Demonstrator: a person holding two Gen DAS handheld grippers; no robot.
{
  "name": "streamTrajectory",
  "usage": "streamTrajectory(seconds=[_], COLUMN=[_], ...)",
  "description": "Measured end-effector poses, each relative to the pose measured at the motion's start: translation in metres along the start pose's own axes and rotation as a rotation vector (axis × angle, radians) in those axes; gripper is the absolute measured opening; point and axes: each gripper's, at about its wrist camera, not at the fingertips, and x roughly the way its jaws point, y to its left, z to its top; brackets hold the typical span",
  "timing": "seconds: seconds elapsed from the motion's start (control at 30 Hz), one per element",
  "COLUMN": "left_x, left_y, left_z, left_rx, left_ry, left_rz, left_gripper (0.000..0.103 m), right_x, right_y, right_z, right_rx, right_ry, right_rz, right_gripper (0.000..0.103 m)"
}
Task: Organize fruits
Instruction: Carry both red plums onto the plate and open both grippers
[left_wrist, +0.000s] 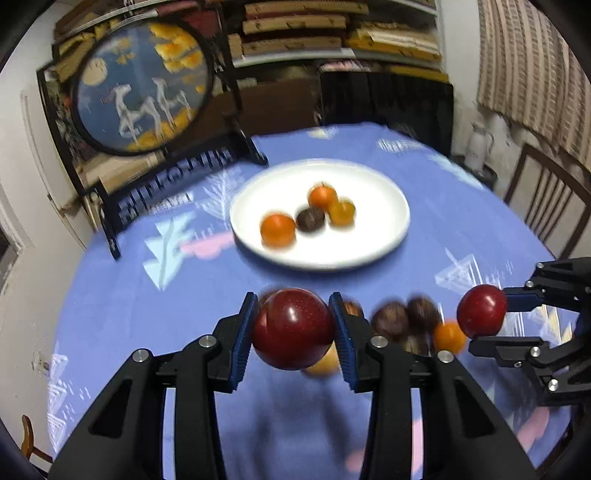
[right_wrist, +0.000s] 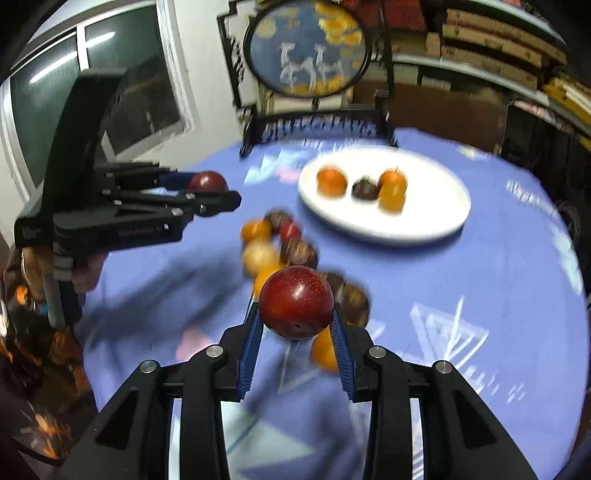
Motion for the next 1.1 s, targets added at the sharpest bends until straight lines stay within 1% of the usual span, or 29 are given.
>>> streamTrajectory(seconds=[0.1,0.2,0.33,0.43,0.53,0.63,0.7,0.83,0.97,1.1], left_x=[0.003,0.013,0.035,0.051,0.068,0.085,0.096,0.114,0.125,0.134], left_y=[0.000,-0.001,-0.001,-0.001,0.001,0.000,0.000,0.001,0.000,0.003], left_z=[0.021,0.035,0.049,0.061,0.074,0.084,0.089,0.091,0.086,0.081], left_rx=[-0.019,-0.030,-0.040,-0.048,-0.066,-0.073,-0.081,-0.097,-0.090,-0.083], left_ry=[-0.039,-0.055,-0.042,-0.039,-0.037,-0.035,-0.029,-0.016,0.000,0.016], left_rz=[0.019,0.027,0.015,0.029,0.042,0.065,0.073,0.078,0.068,0.064], left_gripper=[0.039,0.039,0.039,0.039,0.039,0.039,0.039,0.039,0.039,0.039], right_x=[-0.003,-0.002,0.003,0.009,0.018,0.032,0.042,0.063,0.076,0.090], right_y=[-0.008,-0.019,-0.033,-0.049,-0.066,-0.079,-0.087,-0.100,-0.109,-0.113], right_z=[0.021,0.040,0.059,0.073,0.087,0.099,0.104,0.107,0.100,0.093], right_rx=[0.010,0.023,0.042,0.073,0.100,0.119,0.138,0.174,0.219,0.228], right_ry=[-0.042,-0.079,-0.111,-0.135,-0.152,-0.155,-0.153,-0.145,-0.150,-0.111], right_rz=[-0.015,-0.021,-0.029,-0.031,-0.061,-0.081,-0.076,-0.071,-0.041,-0.052], right_gripper=[0.037,0.037,0.037,0.037,0.037,0.037,0.037,0.037,0.037,0.037])
